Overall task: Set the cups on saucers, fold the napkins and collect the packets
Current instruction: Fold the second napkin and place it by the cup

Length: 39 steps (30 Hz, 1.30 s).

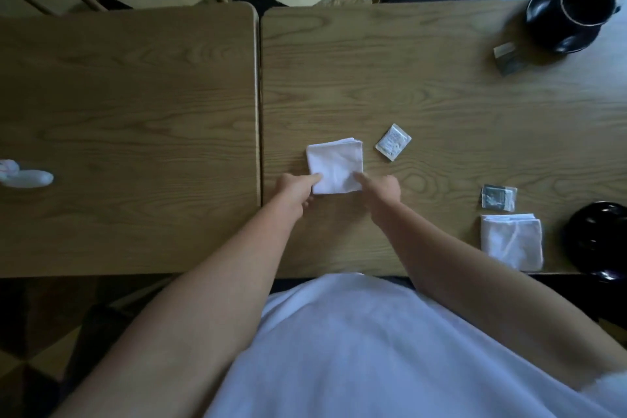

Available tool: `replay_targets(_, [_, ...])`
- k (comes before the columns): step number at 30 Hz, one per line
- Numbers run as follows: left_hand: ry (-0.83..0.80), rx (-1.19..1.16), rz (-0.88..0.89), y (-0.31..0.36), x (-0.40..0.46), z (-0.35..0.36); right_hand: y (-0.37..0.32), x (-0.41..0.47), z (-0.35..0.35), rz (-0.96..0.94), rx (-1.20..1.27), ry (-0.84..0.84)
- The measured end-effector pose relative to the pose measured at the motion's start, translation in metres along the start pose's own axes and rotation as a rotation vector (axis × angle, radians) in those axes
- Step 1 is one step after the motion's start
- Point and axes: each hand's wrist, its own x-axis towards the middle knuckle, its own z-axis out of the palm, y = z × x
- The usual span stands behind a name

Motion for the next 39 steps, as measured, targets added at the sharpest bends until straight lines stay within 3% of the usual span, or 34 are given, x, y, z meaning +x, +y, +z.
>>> replay_targets(3, [-0.107, -0.004, -0.045, 0.011, -0.006, 0.0, -0.012, -0.002, -0.009, 0.197, 0.203, -0.16])
replay_targets(6, [-0.259, -0.151, -0.066, 0.021, -0.024, 0.006, -0.015, -0.01, -0.033, 0.232, 0.303, -0.234])
replay_targets(9, [-0.44, -0.265, -0.048, 0.036, -0.052, 0.022, -0.015, -0.025, -0.069, 0.184, 0.472, -0.29])
replay_targets(14, [-0.595, -0.224, 0.128, 0.076, -0.102, 0.069, -0.025, -0.039, -0.153, 0.038, 0.686, -0.283])
replay_targets(19, [-0.695, -0.187, 0.261, 0.123, -0.146, 0.128, -0.043, -0.044, -0.243, -0.079, 0.662, -0.349])
replay_targets(24, [-0.72, -0.094, 0.355, 0.17, -0.173, 0.21, -0.066, -0.009, -0.32, -0.233, 0.681, -0.315])
replay_targets(27, [-0.682, -0.063, 0.325, 0.197, -0.181, 0.279, -0.079, 0.035, -0.37, -0.334, 0.625, -0.205])
replay_targets(33, [-0.601, -0.243, -0.037, 0.222, -0.157, 0.411, -0.099, 0.149, -0.464, -0.342, 0.433, -0.053])
replay_targets(39, [-0.466, -0.355, -0.205, 0.227, -0.133, 0.508, -0.122, 0.237, -0.517, -0.324, 0.164, 0.111])
